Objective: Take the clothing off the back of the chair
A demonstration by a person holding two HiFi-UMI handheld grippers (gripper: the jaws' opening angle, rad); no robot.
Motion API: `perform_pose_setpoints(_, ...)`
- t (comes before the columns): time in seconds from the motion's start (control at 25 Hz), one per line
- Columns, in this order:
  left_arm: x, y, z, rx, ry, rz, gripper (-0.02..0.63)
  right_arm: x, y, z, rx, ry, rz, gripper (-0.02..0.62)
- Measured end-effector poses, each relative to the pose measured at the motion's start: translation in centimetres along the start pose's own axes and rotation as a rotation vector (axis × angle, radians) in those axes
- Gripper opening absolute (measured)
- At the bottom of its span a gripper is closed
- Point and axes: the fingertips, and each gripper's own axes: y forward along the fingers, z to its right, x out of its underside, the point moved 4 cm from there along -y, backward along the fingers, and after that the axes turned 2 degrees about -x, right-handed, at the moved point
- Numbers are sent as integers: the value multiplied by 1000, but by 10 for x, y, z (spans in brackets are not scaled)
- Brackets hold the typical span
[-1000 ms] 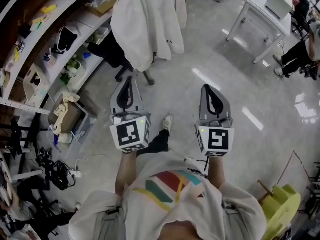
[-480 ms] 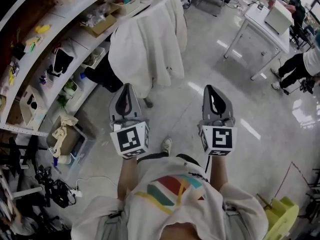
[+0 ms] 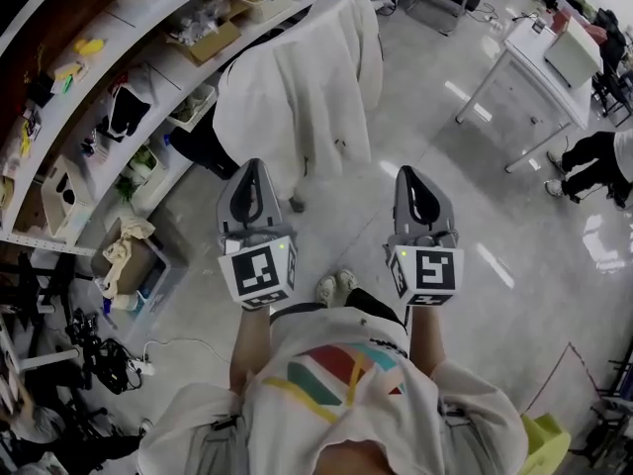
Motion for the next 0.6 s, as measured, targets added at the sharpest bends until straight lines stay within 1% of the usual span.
perform_pose_setpoints(0.12,-3,5,2,-21,-5,6,14,2,9,2,-33,3,-4,5)
perform_pose_setpoints(0.28,-11,18,5,-54,-1,36,14,-5,25,15,-52,-8,21,5)
perform_pose_setpoints(0.4,-12,33,8,-45,-7,28,16,-9,40,29,-66,-17,44,5)
perform_pose_setpoints(0.44,-14,41,9,-34,-9,21,24,-14,49,35,-74,-25,55,15)
perform_pose_setpoints(0.48,-17,50,9,-20,-10,15,78,-19,60,41,-88,-36,65,50)
perform_pose_setpoints(0.52,-20,58,10,-9,-8,11,149,-25,72,47,-105,-48,74,103)
perform_pose_setpoints(0.56,-23,67,10,-6,-2,6,164,-31,85,55,-123,-59,83,149)
perform_pose_setpoints(0.6,-25,76,9,-13,9,1,175,-37,99,63,-142,-67,92,178)
